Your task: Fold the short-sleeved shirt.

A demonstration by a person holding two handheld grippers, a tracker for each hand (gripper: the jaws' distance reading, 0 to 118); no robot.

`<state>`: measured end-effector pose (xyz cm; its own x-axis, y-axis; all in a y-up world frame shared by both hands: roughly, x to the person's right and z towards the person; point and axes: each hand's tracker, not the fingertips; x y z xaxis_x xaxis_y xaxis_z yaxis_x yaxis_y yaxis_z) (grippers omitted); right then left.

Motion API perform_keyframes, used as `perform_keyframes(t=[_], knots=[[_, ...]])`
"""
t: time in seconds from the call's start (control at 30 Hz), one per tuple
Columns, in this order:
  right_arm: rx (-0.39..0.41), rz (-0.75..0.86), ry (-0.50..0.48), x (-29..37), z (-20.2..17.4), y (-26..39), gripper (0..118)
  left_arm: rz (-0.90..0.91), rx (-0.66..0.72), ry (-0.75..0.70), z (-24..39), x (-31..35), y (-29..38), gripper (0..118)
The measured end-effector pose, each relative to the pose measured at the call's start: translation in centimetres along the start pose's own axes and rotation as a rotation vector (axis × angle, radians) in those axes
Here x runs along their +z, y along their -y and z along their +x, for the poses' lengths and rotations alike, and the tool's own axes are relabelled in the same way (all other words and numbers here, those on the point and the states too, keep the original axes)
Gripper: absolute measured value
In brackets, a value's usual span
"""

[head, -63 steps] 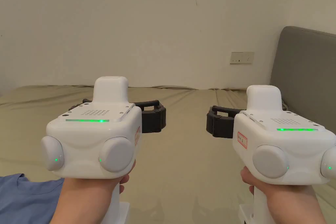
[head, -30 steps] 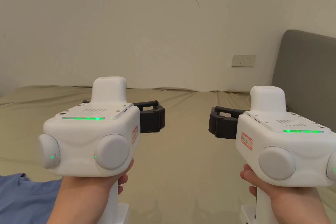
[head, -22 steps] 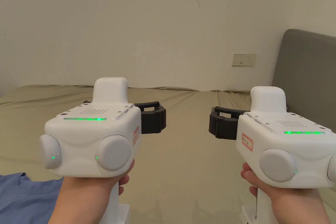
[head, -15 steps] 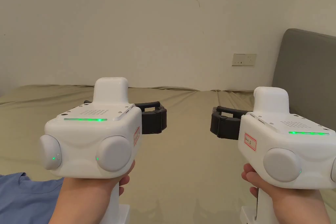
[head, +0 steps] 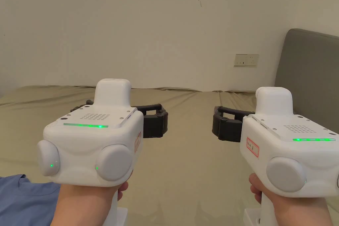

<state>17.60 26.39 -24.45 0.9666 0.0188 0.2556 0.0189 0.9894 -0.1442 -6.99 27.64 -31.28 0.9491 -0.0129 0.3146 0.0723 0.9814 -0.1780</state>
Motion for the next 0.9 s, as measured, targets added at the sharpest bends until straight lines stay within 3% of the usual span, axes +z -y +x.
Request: perform_keyframes(t=[0.03, 0.07, 0.1, 0.13, 0.17, 0.2, 0.27, 0.4, 0.53, 0.6, 0.73, 0.9], knots=[[0.028, 0.026, 0.015, 0.2, -0.1, 0.1, 111, 0.019, -0.014, 0.021, 0.1, 0.3, 0.0, 110], [0.057, 0.044, 0.041, 0.4, -0.4, 0.3, 104, 0.026, -0.040, 0.011, 0.3, 0.5, 0.0, 81], [0.083, 0.041, 0.050, 0.5, -0.6, 0.4, 86, 0.020, -0.075, -0.028, 0.6, 0.3, 0.1, 8], [0.095, 0.038, 0.037, 0.6, -0.7, 0.5, 61, 0.008, -0.089, -0.047, 0.8, 0.1, 0.4, 0], [0.088, 0.032, 0.027, 0.6, -0.6, 0.5, 30, 0.016, -0.070, -0.021, 0.8, 0.1, 0.7, 0], [0.070, 0.025, 0.017, 0.7, -0.4, 0.5, 9, 0.010, -0.068, -0.018, 0.9, 0.0, 0.9, 0], [-0.013, 0.013, -0.079, 0.9, 0.3, 0.7, 9, -0.004, -0.061, -0.012, 1.3, -0.1, 1.1, 0], [0.025, 0.014, 0.008, 1.1, 0.8, 1.2, 9, -0.011, -0.041, 0.007, 1.5, -0.1, 1.3, 0], [-0.023, -0.001, 0.007, 0.7, 2.0, 0.9, 9, -0.011, -0.026, -0.013, 0.9, 0.0, 1.2, 0], [-0.008, 0.000, 0.008, 0.1, 1.1, 0.6, 9, -0.014, -0.010, -0.021, -0.1, 0.3, 0.9, 0], [0.053, 0.014, -0.134, -1.6, -4.3, -0.6, 9, -0.008, 0.022, -0.104, -3.8, 1.8, 0.6, 0], [0.061, 0.023, -0.442, -2.7, -16.7, -1.4, 9, -0.028, 0.072, -0.337, -12.0, 6.4, 1.1, 0]])
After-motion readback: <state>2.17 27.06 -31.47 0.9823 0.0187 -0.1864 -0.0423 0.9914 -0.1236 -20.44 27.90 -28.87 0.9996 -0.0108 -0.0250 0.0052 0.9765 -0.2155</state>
